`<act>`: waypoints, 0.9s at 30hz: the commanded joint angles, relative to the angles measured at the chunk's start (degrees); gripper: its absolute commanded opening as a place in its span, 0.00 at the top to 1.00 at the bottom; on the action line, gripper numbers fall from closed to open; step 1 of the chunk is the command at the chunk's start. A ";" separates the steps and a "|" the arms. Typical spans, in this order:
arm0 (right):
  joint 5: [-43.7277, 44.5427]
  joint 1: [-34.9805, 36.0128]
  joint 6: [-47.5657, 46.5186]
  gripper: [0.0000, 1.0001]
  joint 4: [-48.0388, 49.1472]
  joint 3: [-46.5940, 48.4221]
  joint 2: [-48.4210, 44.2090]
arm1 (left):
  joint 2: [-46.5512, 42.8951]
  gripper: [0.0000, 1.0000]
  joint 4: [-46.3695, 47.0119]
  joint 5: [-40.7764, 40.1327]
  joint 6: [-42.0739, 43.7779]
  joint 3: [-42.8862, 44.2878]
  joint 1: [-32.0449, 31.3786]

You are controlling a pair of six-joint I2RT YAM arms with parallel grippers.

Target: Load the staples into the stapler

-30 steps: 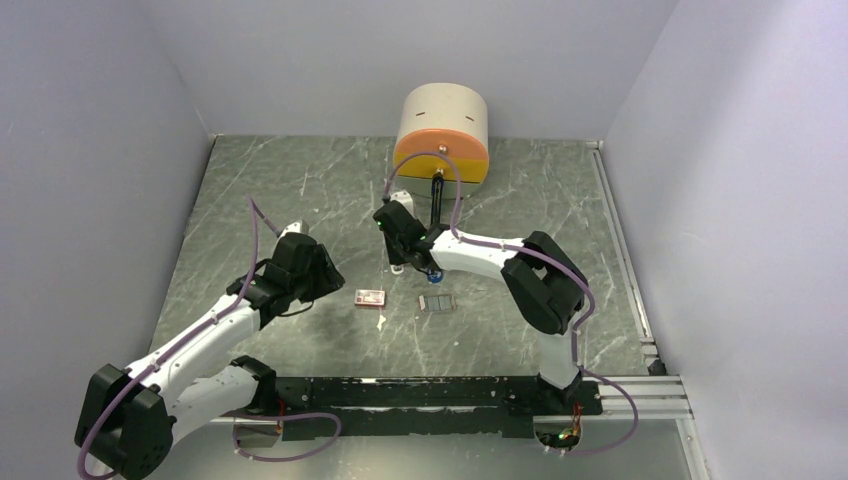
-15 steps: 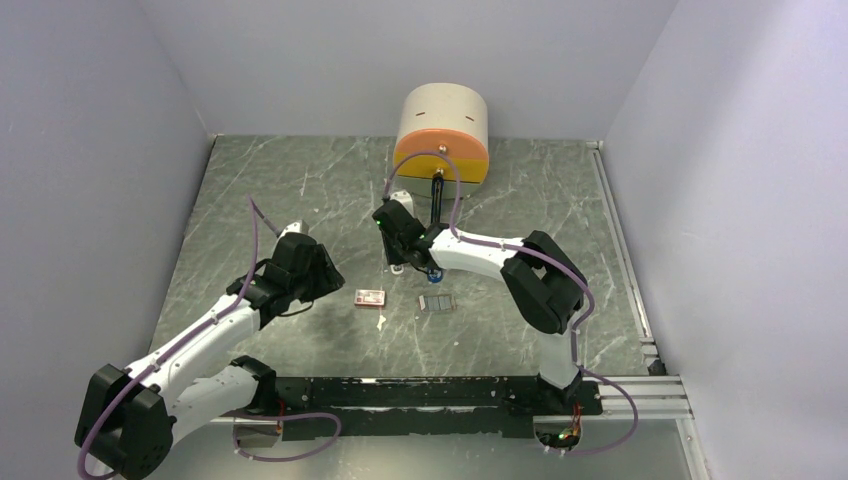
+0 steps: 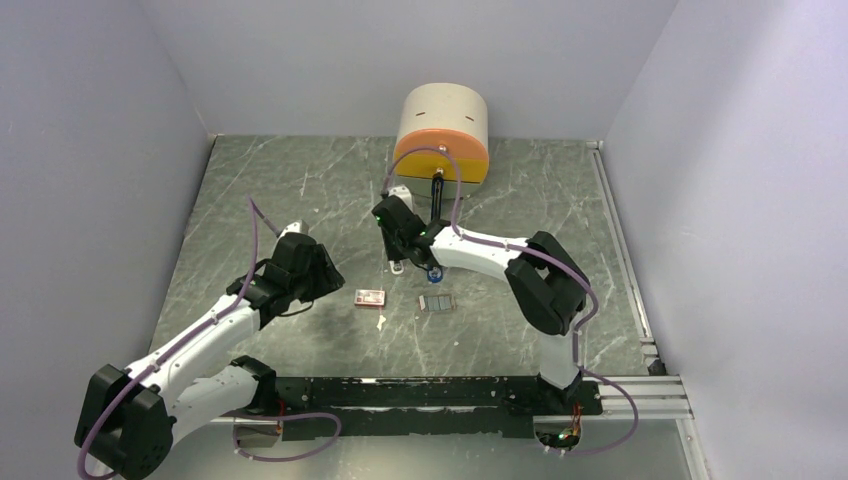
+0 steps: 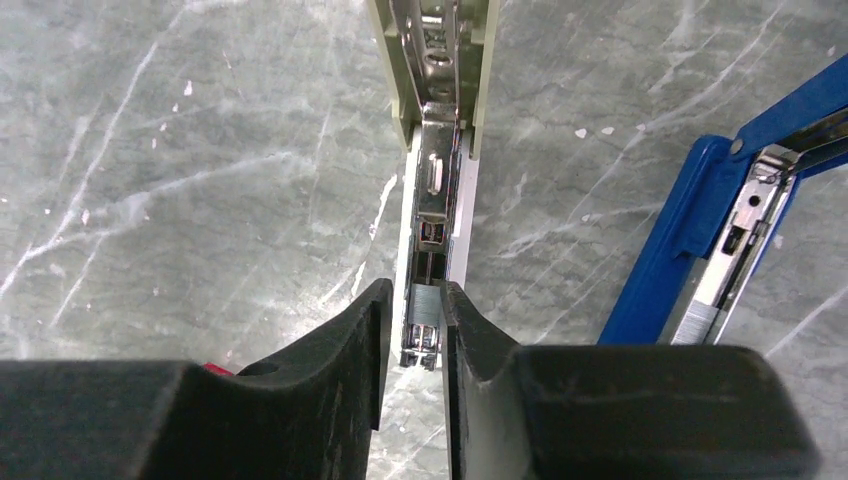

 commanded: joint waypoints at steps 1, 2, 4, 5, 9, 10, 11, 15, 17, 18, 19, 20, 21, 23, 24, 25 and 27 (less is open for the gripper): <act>0.93 -1.03 -1.41 0.69 1.21 2.56 -4.06 | -1.44 0.42 1.07 1.68 0.15 -0.41 0.55; 0.70 -1.29 -1.80 0.66 1.29 2.73 -4.61 | -1.60 0.41 1.25 2.14 0.26 -0.45 0.51; 0.35 -1.88 -2.45 0.50 1.31 3.16 -5.38 | -1.82 0.37 1.89 3.48 0.17 -0.53 0.54; 0.00 -2.31 -2.56 0.43 0.84 4.01 -5.41 | -1.93 0.36 2.26 4.05 0.03 -0.62 0.54; -1.36 -3.80 -3.42 0.35 -0.26 6.84 -4.42 | -2.57 0.31 3.15 5.26 -0.79 -1.31 0.58; -1.64 -4.05 -3.97 0.33 -0.43 7.80 -3.95 | -2.89 0.30 3.16 5.29 -1.05 -1.45 0.59; -1.95 -4.26 -4.63 0.32 -0.75 8.84 -3.32 | -3.15 0.29 3.09 5.23 -1.29 -1.63 0.59; -2.75 -4.76 -7.05 0.29 -2.41 14.25 0.34 | -4.52 0.29 2.90 5.20 -2.10 -2.23 0.60; -2.74 -4.91 -8.22 0.28 -3.15 16.79 2.07 | -5.32 0.27 3.11 5.58 -2.72 -2.68 0.61; -2.40 -4.93 -8.53 0.27 -3.61 18.11 2.90 | -5.56 0.26 3.25 5.76 -2.82 -2.86 0.59; -2.30 -5.04 -8.92 0.27 -4.06 19.26 3.75 | -5.71 0.26 3.33 5.93 -2.98 -3.03 0.59; -2.19 -5.04 -9.09 0.27 -4.62 20.47 4.60 | -5.81 0.25 3.45 6.15 -3.10 -3.20 0.59; -2.21 -5.10 -9.31 0.27 -5.18 21.48 5.25 | -5.72 0.23 3.62 6.39 -3.13 -3.33 0.59; -1.98 -5.20 -9.43 0.27 -6.28 23.42 6.74 | -5.59 0.17 4.01 6.43 -3.18 -3.57 0.59; -1.89 -5.29 -9.45 0.27 -6.86 23.95 7.31 | -5.48 0.15 4.12 7.09 -3.19 -3.62 0.59; -1.65 -5.24 -9.47 0.28 -7.37 24.37 7.97 | -5.41 0.12 4.13 7.25 -3.14 -3.62 0.59; -1.62 -5.38 -9.30 0.31 -7.40 24.22 8.44 | -5.31 0.10 4.22 7.37 -2.98 -3.71 0.59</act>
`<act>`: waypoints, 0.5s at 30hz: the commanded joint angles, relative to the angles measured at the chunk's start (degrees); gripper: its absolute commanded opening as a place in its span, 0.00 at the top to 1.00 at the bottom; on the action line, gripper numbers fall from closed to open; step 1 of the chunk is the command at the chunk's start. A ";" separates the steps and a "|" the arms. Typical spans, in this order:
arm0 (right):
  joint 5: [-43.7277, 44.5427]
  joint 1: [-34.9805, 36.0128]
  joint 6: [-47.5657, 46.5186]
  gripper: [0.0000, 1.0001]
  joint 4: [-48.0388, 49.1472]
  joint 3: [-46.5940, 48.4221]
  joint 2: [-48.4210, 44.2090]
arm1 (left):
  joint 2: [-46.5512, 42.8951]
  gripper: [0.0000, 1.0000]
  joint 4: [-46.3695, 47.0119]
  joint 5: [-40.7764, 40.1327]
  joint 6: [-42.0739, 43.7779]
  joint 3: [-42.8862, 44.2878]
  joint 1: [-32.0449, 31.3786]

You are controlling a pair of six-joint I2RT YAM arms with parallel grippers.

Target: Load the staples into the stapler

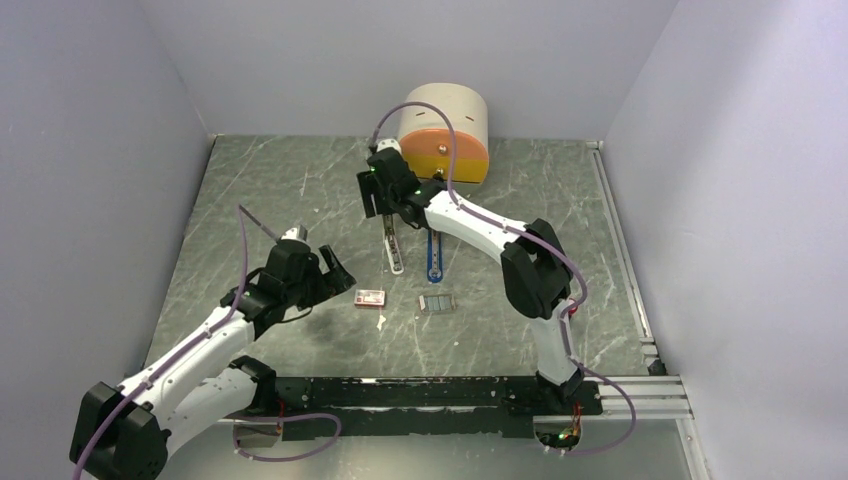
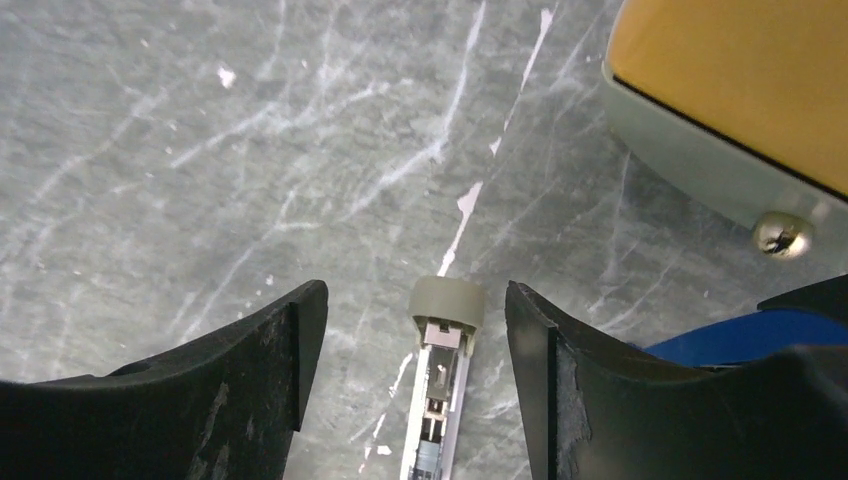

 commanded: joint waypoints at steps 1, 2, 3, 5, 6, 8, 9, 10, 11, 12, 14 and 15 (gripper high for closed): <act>0.67 -0.63 -1.11 0.32 -2.75 1.23 1.70 | -0.12 0.09 2.24 2.43 -0.23 -0.41 0.48; 0.61 -0.73 -1.10 0.34 -2.44 1.02 1.81 | -0.03 0.08 2.34 2.51 -0.16 -0.45 0.49; 0.38 -0.88 -1.13 0.35 -2.39 0.99 2.04 | 0.13 0.08 2.50 2.71 -0.06 -0.45 0.48; 0.35 -0.95 -1.16 0.37 -2.88 1.57 2.71 | 0.45 0.07 2.83 3.27 0.25 -0.45 0.48; 0.43 -1.02 -1.15 0.39 -3.21 1.91 3.11 | 0.66 0.06 3.00 3.58 0.39 -0.45 0.48; 0.55 -1.08 -0.94 0.44 -3.75 2.46 3.62 | 1.23 0.04 3.42 4.25 0.62 -0.45 0.48; 0.66 -1.05 -0.79 0.48 -3.98 2.63 3.89 | 1.49 0.04 3.68 4.61 0.79 -0.45 0.48; 0.85 -1.15 -0.57 0.52 -4.29 2.86 4.08 | 1.90 0.04 3.99 4.97 0.85 -0.45 0.48; 0.93 -1.13 -0.42 0.56 -4.46 2.93 4.21 | 2.23 0.04 4.34 5.44 0.85 -0.45 0.48; 1.18 -1.12 -0.23 0.61 -4.50 2.93 4.16 | 2.68 0.04 4.83 5.79 0.79 -0.45 0.48; 1.64 -1.10 0.11 0.68 -3.95 2.38 3.54 | 3.81 0.05 6.23 7.00 0.58 -0.26 0.48; 1.78 -1.15 0.19 0.70 -3.64 1.94 3.10 | 4.49 0.07 7.57 7.74 0.40 -0.15 0.48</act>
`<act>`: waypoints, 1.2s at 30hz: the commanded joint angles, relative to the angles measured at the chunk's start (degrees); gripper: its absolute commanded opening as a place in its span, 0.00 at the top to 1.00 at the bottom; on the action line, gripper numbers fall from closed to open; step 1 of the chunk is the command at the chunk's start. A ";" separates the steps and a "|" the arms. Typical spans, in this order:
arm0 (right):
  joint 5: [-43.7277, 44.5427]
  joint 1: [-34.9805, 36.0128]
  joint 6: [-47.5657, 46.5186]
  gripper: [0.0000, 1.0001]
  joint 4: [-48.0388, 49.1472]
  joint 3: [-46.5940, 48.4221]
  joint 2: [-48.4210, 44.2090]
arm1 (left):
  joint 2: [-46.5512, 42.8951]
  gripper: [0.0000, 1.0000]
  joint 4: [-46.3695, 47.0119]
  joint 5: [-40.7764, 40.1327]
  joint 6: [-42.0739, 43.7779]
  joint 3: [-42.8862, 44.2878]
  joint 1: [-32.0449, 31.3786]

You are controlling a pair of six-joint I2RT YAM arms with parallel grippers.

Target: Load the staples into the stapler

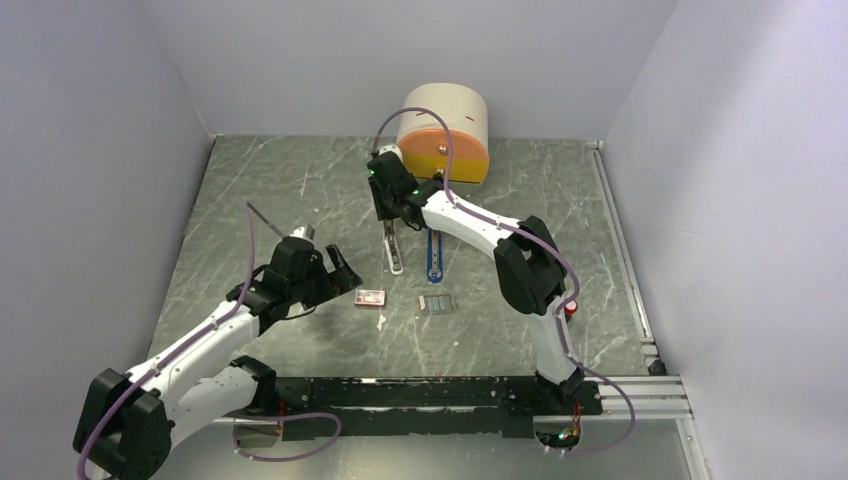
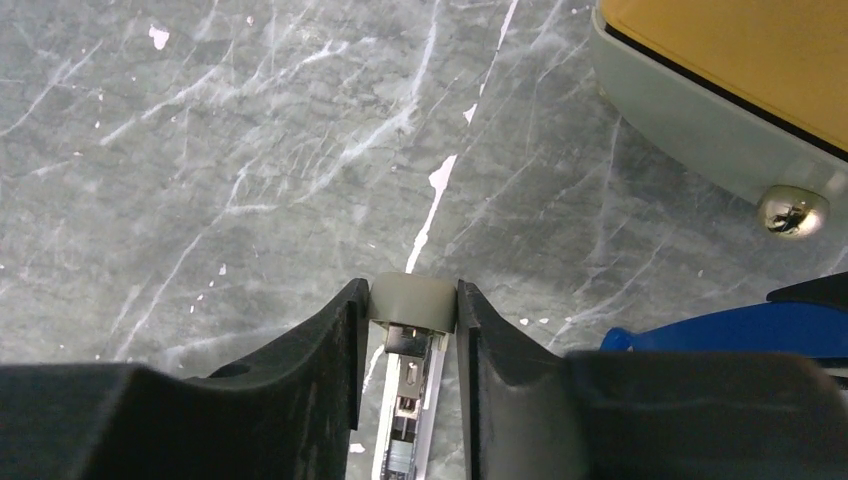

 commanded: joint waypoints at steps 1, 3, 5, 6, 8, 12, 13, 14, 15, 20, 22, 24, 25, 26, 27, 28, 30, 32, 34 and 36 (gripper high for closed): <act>1.66 -0.42 0.47 0.72 0.10 0.45 -0.82 | 2.55 0.11 6.27 4.64 0.01 0.09 0.50; 1.73 -0.44 0.60 0.74 0.94 -0.74 -1.98 | 4.72 0.18 9.52 5.61 -0.45 0.52 0.47; 1.58 -0.40 0.90 0.75 2.12 -2.45 -3.25 | 7.61 0.26 13.00 4.91 -0.97 1.19 0.48; 1.39 -0.36 1.13 0.75 2.86 -3.43 -3.83 | 9.34 0.30 15.12 4.64 -1.32 1.54 0.48; 1.00 -0.32 1.62 0.76 3.96 -5.22 -4.96 | 13.69 0.37 19.98 5.52 -1.98 2.36 0.48; 0.68 -0.06 2.35 0.77 5.24 -7.96 -6.59 | 23.80 0.44 28.61 8.05 -2.99 4.51 0.40; 0.71 0.01 2.56 0.78 5.62 -8.55 -6.95 | 26.21 0.46 30.50 8.74 -2.90 5.15 0.39; 0.80 0.14 2.75 0.78 5.89 -9.11 -7.30 | 28.33 0.47 31.83 9.42 -2.68 5.99 0.40; 0.89 0.17 2.95 0.79 6.19 -9.61 -7.53 | 30.76 0.48 32.60 10.09 -2.54 6.88 0.39; 0.80 0.86 3.52 0.80 6.99 -11.27 -8.37 | 39.53 0.52 36.19 14.70 -2.52 10.17 0.26; 0.78 1.03 3.91 0.81 7.11 -11.52 -8.52 | 41.39 0.57 37.26 15.64 -2.65 10.22 0.14; 0.61 1.08 4.06 0.82 7.42 -11.84 -8.81 | 43.11 0.62 37.88 16.60 -2.49 10.31 -0.08; 0.50 1.14 4.18 0.82 7.51 -11.97 -8.84 | 43.96 0.65 38.37 16.95 -2.47 10.21 -0.19; 0.48 1.21 4.22 0.82 7.48 -12.05 -8.77 | 44.79 0.67 38.69 16.98 -2.47 10.04 -0.28; 0.50 1.23 4.28 0.83 7.43 -12.04 -8.82 | 45.58 0.68 38.87 16.96 -2.43 9.99 -0.38; 0.46 1.26 4.34 0.84 7.33 -12.07 -8.79 | 46.44 0.69 38.97 16.99 -2.34 10.00 -0.42; 0.43 1.31 4.53 0.85 7.09 -12.28 -8.87 | 48.12 0.71 39.32 17.29 -2.36 10.14 -0.67; 0.33 1.37 4.67 0.85 7.11 -12.94 -9.26 | 49.47 0.73 39.18 17.03 -2.30 10.39 -0.95; 0.13 1.53 4.75 0.85 7.06 -13.72 -9.75 | 50.50 0.78 37.85 16.14 -2.13 10.74 -1.09; -0.04 1.71 4.74 0.86 6.78 -14.56 -10.50 | 51.08 0.83 36.31 14.90 -2.03 10.96 -1.10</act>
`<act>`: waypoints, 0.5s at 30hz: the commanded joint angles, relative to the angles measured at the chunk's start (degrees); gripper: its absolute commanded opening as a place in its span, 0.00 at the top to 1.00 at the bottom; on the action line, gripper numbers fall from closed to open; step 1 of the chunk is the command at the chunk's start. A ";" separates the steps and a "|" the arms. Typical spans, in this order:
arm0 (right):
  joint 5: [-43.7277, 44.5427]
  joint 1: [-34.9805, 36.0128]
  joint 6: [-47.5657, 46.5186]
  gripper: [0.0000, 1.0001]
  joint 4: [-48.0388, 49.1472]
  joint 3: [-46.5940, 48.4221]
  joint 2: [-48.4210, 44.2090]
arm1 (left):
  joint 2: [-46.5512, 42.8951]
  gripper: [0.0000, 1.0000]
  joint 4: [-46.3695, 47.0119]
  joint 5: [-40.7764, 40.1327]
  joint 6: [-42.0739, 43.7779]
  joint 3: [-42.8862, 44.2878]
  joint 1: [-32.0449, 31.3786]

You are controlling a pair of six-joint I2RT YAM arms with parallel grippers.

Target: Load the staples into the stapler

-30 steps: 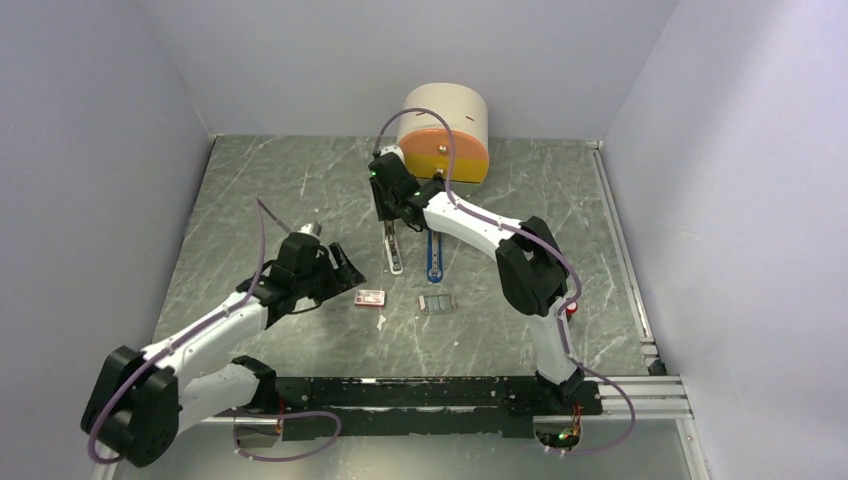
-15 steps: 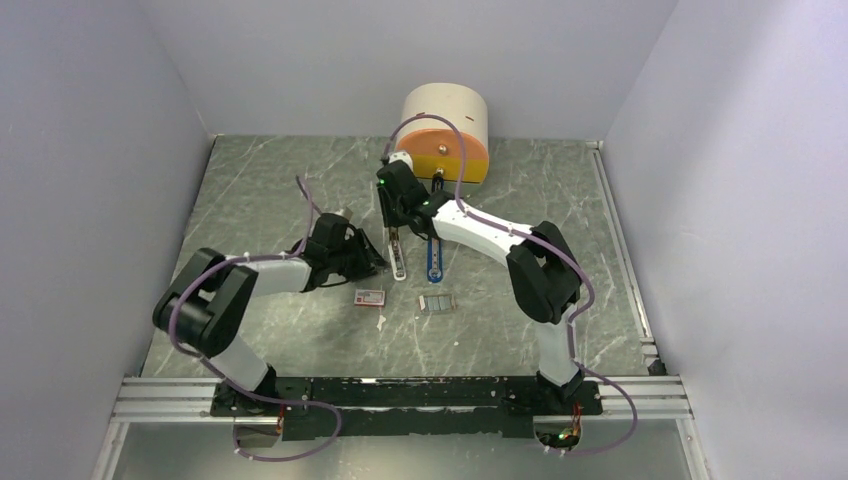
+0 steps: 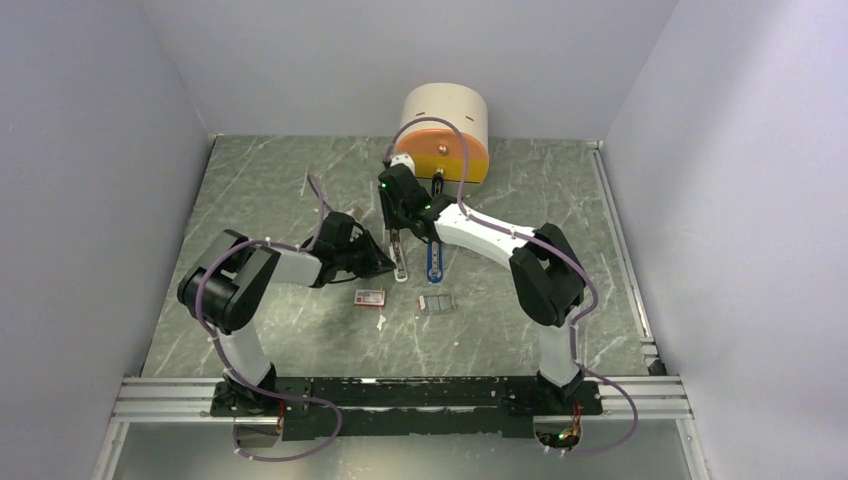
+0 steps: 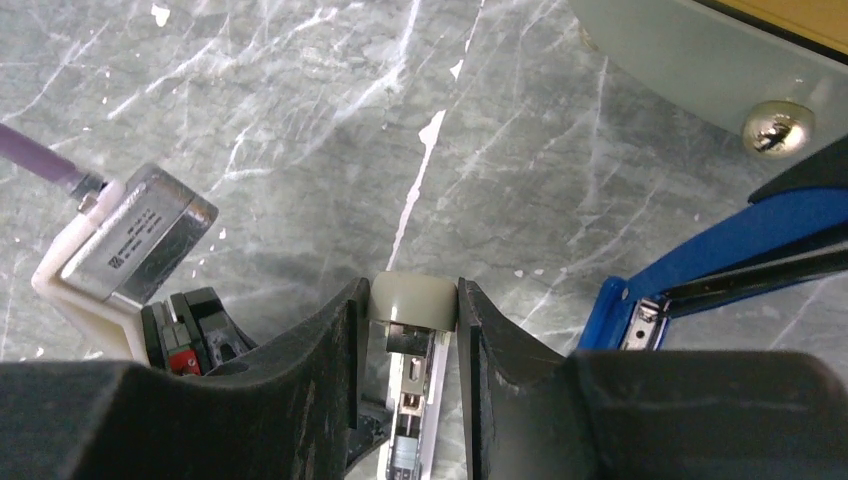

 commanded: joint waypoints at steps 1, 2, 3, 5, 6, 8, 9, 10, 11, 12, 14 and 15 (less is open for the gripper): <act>-0.85 1.01 1.33 0.86 -0.64 -2.53 -3.40 | 3.41 0.85 -4.21 -2.87 1.47 0.15 -0.64; -0.87 1.26 1.21 0.86 -0.93 -3.21 -3.92 | 3.69 0.87 -4.85 -3.42 1.61 0.20 -0.66; -0.61 1.55 1.11 0.87 -1.03 -3.93 -4.58 | 4.24 0.89 -5.40 -3.85 1.71 0.23 -0.64; 0.45 2.37 1.08 0.88 -2.14 -4.91 -5.54 | 5.33 0.91 -5.68 -4.04 1.84 0.12 -0.63; 0.93 2.85 1.02 0.89 -2.59 -5.30 -5.89 | 5.86 0.92 -5.38 -4.00 1.80 -0.12 -0.64; 1.66 3.89 1.33 0.90 -3.21 -6.35 -6.62 | 6.82 0.92 -4.70 -4.01 1.61 -0.69 -0.64; 2.03 4.45 1.70 0.90 -3.60 -6.84 -6.92 | 7.15 0.92 -4.44 -3.96 1.51 -1.03 -0.64; 2.51 5.26 2.37 0.91 -3.88 -7.44 -7.29 | 7.44 0.93 -4.07 -3.84 1.38 -1.45 -0.64; 2.92 5.69 2.91 0.91 -3.84 -8.16 -7.80 | 7.57 0.93 -3.68 -3.99 1.22 -1.96 -0.64; 3.20 6.26 3.44 0.91 -3.75 -8.96 -8.41 | 7.60 0.93 -3.40 -4.07 1.15 -2.44 -0.63; 3.90 7.38 4.79 0.91 -3.71 -10.31 -9.66 | 7.60 0.93 -3.58 -4.81 1.34 -2.99 -0.64; 4.11 7.97 5.36 0.91 -3.71 -10.98 -10.28 | 7.60 0.93 -3.87 -5.07 1.52 -2.96 -0.64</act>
